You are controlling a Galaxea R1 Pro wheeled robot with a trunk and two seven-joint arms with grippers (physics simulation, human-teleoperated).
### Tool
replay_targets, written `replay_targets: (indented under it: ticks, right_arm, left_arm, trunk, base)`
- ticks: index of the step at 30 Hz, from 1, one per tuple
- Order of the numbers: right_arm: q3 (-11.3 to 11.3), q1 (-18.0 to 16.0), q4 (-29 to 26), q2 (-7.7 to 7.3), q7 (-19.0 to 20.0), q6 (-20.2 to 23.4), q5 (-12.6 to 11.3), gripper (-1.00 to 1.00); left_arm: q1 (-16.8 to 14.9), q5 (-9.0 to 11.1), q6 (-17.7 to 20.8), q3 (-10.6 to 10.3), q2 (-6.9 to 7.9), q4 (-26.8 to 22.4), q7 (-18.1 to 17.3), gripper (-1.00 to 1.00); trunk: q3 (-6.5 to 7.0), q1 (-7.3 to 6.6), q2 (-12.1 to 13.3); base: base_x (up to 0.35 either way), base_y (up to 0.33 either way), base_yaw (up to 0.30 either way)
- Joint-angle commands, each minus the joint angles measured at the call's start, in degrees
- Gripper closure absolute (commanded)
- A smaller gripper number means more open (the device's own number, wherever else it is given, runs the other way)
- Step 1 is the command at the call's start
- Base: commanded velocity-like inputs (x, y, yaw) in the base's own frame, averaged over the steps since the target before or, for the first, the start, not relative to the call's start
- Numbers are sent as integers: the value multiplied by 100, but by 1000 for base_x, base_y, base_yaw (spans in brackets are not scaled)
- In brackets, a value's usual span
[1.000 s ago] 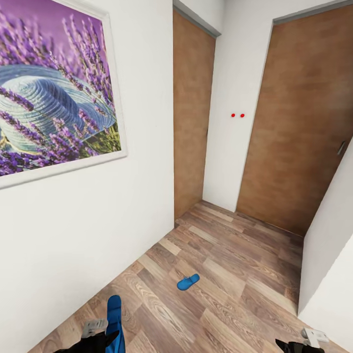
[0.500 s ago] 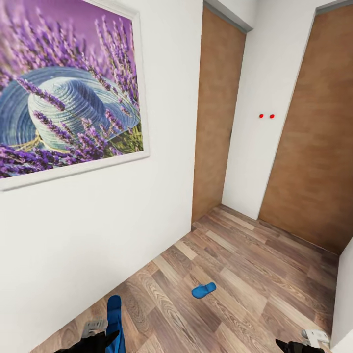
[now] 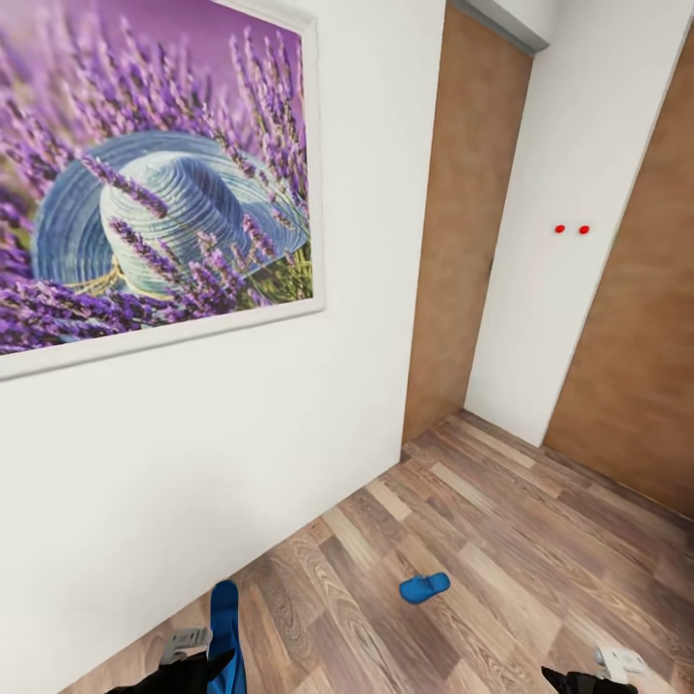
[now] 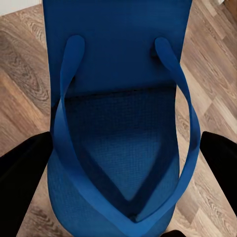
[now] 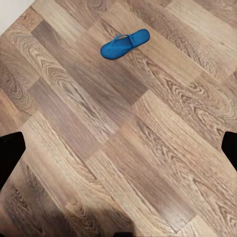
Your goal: In the bedroom, move the book from the bed onto either nightstand, and place the two sandals side by side next to the bed.
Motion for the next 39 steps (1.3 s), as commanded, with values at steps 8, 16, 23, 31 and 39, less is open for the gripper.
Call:
replay_targets:
  ticks: [8, 16, 23, 31, 39]
  right_arm:
    - [-35, -4, -9, 4, 38, 52, 0, -100]
    - [-35, -4, -9, 4, 38, 52, 0, -100]
    - [-35, -4, -9, 4, 38, 52, 0, -100]
    - [-35, -4, -9, 4, 38, 52, 0, -100]
    - [-35, -4, -9, 4, 38, 52, 0, -100]
  left_arm:
    - [-6, -17, -10, 47, 0, 5, -24, 100]
    - [-6, -17, -6, 47, 0, 4, -26, 100]
    - [-6, -17, -9, 47, 0, 6, -28, 100]
    - [-6, -17, -4, 47, 0, 4, -24, 100]
    - [-6, -17, -4, 47, 0, 9, -23, 100]
  trunk:
    - [-8, 4, -5]
    - [-8, 4, -5]
    - [-8, 4, -5]
    - [-8, 4, -5]
    - [-8, 4, -5]
  base:
    - [305, 0, 3]
    - [302, 0, 0]
    - [280, 0, 0]
    - [169, 32, 0]
    - [177, 196, 0]
